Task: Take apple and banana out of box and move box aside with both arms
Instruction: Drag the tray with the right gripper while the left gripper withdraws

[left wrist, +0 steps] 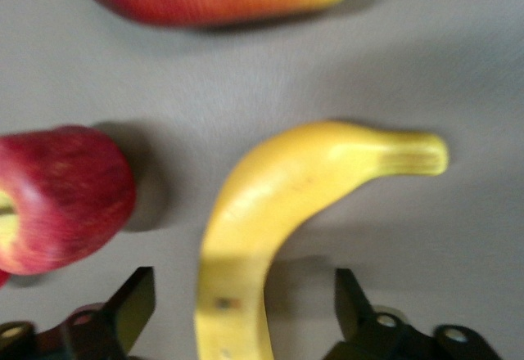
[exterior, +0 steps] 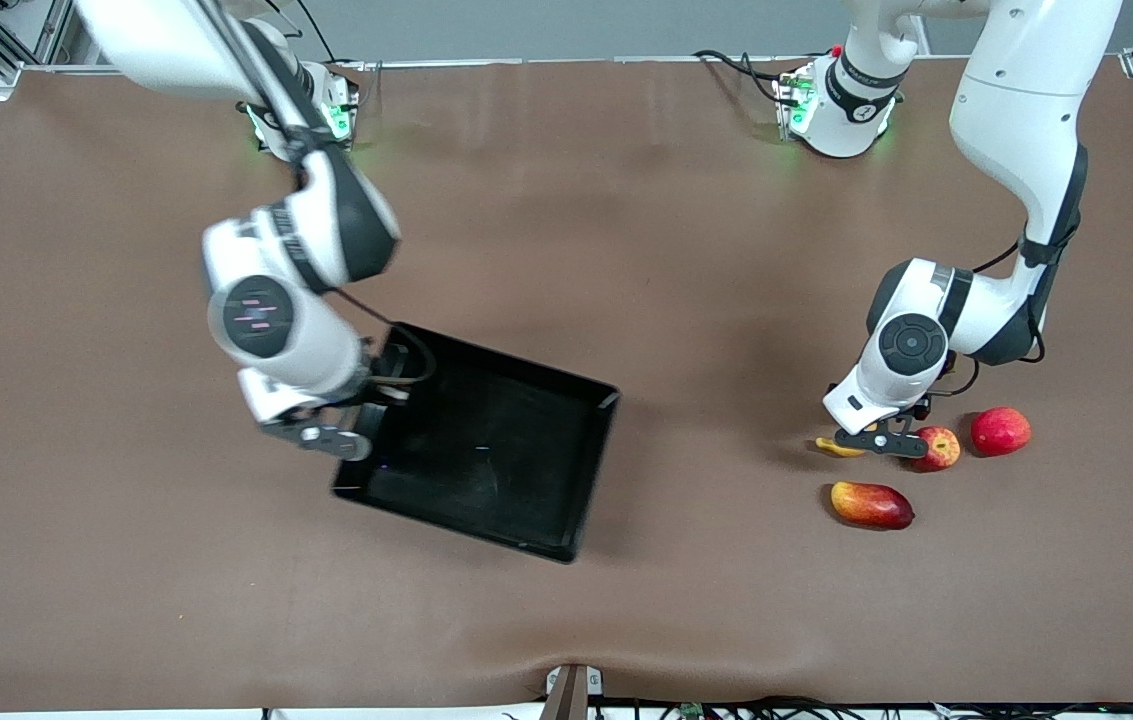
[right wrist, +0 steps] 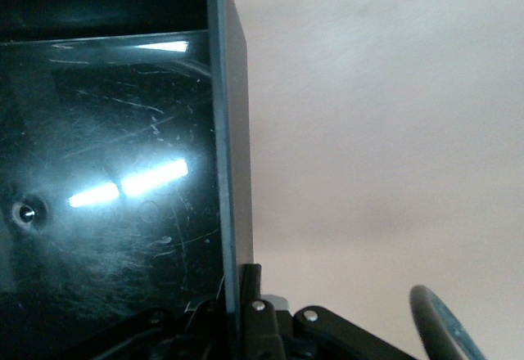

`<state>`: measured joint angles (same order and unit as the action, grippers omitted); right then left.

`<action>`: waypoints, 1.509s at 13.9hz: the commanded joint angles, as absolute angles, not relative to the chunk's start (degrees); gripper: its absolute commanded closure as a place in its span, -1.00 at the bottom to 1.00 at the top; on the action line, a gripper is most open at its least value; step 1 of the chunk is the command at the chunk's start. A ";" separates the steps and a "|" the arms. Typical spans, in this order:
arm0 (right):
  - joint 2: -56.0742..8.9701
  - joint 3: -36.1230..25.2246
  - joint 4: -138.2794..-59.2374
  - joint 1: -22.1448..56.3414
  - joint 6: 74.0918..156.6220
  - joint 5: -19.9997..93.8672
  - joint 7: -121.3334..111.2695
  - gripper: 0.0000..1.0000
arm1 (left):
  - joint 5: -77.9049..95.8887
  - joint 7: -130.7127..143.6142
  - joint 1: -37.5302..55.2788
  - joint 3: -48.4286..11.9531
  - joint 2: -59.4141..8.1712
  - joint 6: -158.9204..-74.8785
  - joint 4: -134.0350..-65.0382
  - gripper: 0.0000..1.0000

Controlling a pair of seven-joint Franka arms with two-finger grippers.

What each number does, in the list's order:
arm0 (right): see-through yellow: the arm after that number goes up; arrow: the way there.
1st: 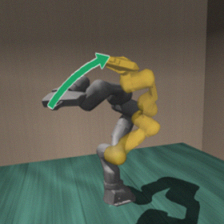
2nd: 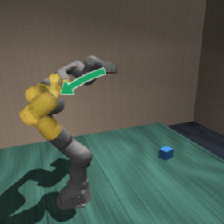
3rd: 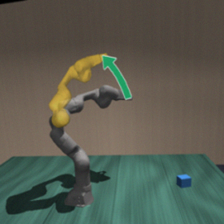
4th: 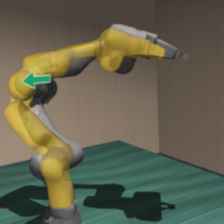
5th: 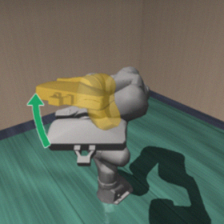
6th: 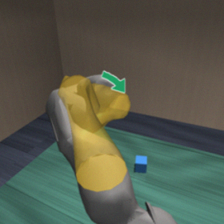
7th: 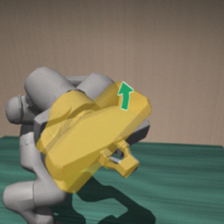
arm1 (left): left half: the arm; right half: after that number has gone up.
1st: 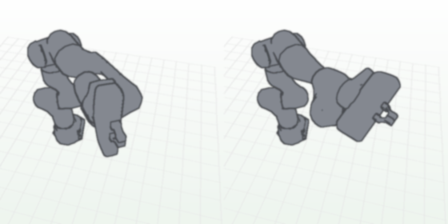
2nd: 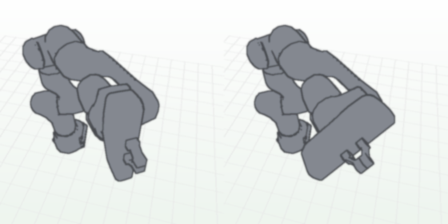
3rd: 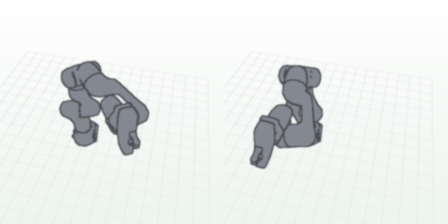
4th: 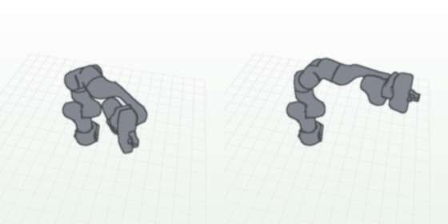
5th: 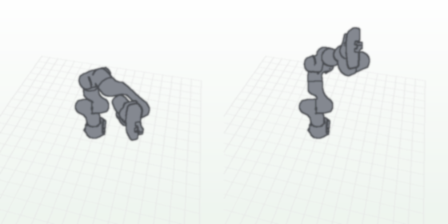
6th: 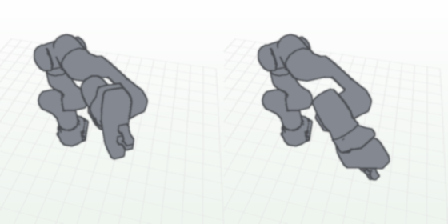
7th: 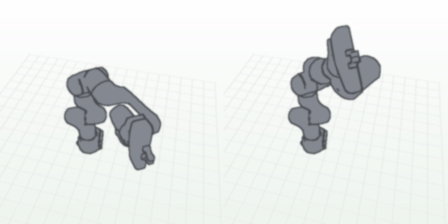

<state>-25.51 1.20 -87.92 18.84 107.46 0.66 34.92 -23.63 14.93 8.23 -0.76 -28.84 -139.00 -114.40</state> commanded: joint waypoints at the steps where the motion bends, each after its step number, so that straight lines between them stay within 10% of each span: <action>1: -20.40 2.55 -90.61 9.70 103.03 -0.09 23.17 1.00 | -24.08 15.38 7.65 -2.63 -23.04 -133.88 -114.00 -1.00; 11: -19.68 2.37 -101.51 -15.45 112.13 3.52 -10.80 1.00 | -11.69 14.77 4.66 -3.34 -18.90 -103.90 -86.51 -1.00; 21: -26.98 2.37 -106.25 -25.66 123.12 3.52 -23.64 1.00 | -6.07 14.85 1.41 -3.16 -9.59 -92.91 -82.79 -1.00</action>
